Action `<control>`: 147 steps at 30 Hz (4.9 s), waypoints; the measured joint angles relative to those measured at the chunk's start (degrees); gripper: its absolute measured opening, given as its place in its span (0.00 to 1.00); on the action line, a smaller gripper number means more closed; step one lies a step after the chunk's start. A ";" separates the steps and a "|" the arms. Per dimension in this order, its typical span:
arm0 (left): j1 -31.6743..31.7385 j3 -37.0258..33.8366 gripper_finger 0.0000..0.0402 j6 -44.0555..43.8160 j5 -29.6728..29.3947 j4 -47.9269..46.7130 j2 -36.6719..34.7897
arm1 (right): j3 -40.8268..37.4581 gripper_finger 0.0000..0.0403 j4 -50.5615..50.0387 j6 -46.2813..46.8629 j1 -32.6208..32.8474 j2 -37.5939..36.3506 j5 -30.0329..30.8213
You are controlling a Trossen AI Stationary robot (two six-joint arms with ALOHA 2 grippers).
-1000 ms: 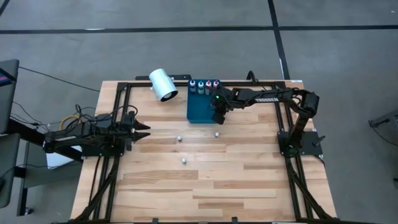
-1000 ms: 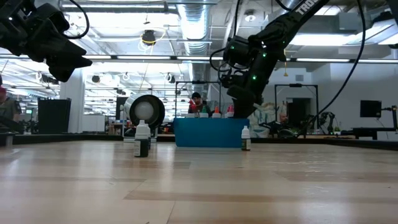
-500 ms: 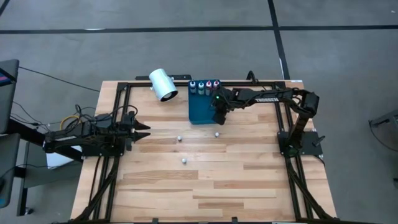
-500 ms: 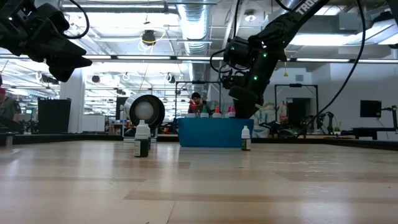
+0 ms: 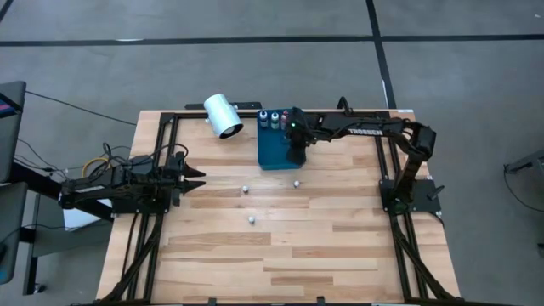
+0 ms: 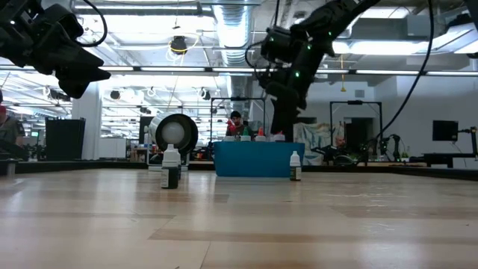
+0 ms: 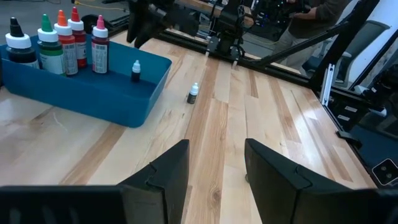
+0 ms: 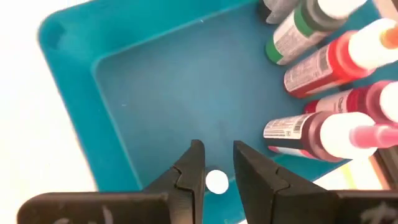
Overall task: Pick & Place food coloring
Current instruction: Put the small purple food coloring bottle into the blue bin
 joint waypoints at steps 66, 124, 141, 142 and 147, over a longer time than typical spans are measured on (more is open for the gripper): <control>0.00 0.02 0.36 -10.23 -2.16 11.83 8.18 | -45.61 0.18 14.26 25.25 14.11 -67.00 9.21; 0.00 25.11 0.36 -16.13 -2.68 15.79 79.54 | -65.67 0.18 15.40 31.64 14.11 -102.20 9.02; 0.00 25.11 0.36 -23.03 -5.36 13.03 79.52 | -65.65 0.18 15.24 31.66 14.11 -102.20 8.91; -0.01 25.11 0.36 -22.93 -5.48 13.03 79.52 | -65.65 0.18 15.24 31.68 14.13 -102.20 8.91; 0.00 25.11 0.36 -22.22 -5.80 13.07 79.52 | -65.65 0.18 15.24 31.70 14.11 -102.20 8.93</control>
